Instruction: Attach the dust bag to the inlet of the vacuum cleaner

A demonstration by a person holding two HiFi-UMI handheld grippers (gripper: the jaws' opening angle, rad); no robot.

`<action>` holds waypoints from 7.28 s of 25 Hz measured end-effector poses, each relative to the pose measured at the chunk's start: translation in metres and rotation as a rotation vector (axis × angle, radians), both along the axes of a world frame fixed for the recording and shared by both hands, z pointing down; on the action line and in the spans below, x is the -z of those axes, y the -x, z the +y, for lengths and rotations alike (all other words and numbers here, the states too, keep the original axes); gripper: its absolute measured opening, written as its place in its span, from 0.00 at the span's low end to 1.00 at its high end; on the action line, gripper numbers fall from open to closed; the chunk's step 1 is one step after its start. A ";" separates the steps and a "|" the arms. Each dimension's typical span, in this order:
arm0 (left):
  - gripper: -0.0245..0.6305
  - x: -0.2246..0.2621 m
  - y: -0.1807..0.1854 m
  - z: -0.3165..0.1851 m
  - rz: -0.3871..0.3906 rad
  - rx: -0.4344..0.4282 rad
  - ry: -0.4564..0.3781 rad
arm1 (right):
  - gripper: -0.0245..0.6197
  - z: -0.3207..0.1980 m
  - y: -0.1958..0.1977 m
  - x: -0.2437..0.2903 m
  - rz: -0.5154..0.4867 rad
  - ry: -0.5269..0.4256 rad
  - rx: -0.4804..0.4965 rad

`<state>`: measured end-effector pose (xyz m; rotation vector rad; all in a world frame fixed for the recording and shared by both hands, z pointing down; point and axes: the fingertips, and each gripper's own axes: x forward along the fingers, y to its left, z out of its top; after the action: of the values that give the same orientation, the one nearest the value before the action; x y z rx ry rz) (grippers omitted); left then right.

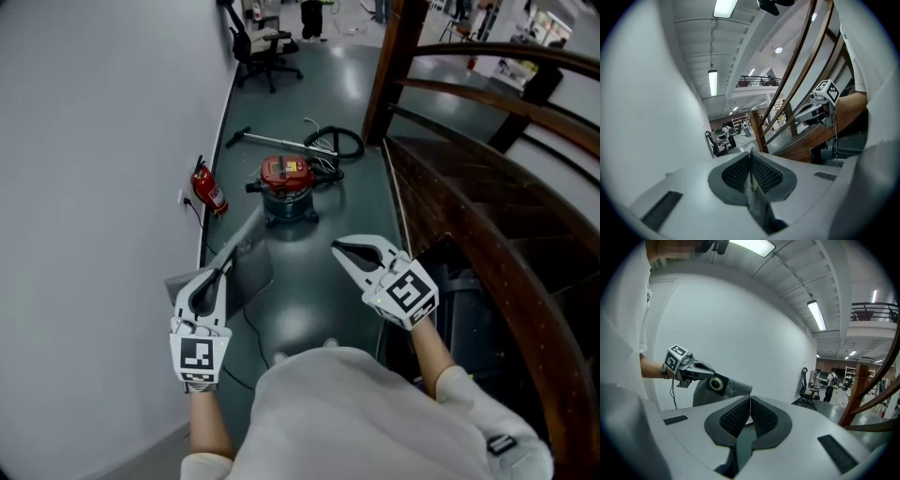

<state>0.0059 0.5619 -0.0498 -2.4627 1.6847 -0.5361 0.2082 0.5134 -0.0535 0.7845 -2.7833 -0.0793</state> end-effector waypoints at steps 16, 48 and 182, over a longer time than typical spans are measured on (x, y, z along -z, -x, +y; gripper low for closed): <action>0.07 -0.001 -0.044 -0.006 -0.058 0.087 0.010 | 0.08 -0.021 -0.056 0.009 -0.063 0.022 0.073; 0.07 -0.029 0.073 -0.247 0.008 0.036 0.080 | 0.08 -0.251 0.032 0.004 -0.087 0.009 -0.123; 0.07 -0.664 0.206 -0.584 0.391 0.472 0.678 | 0.34 -0.644 0.154 -0.637 0.054 0.856 -0.181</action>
<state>-0.2005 -0.0218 0.6138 -2.7162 2.6437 -0.8306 0.0543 -0.1308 0.5835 0.7486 -2.3098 1.0198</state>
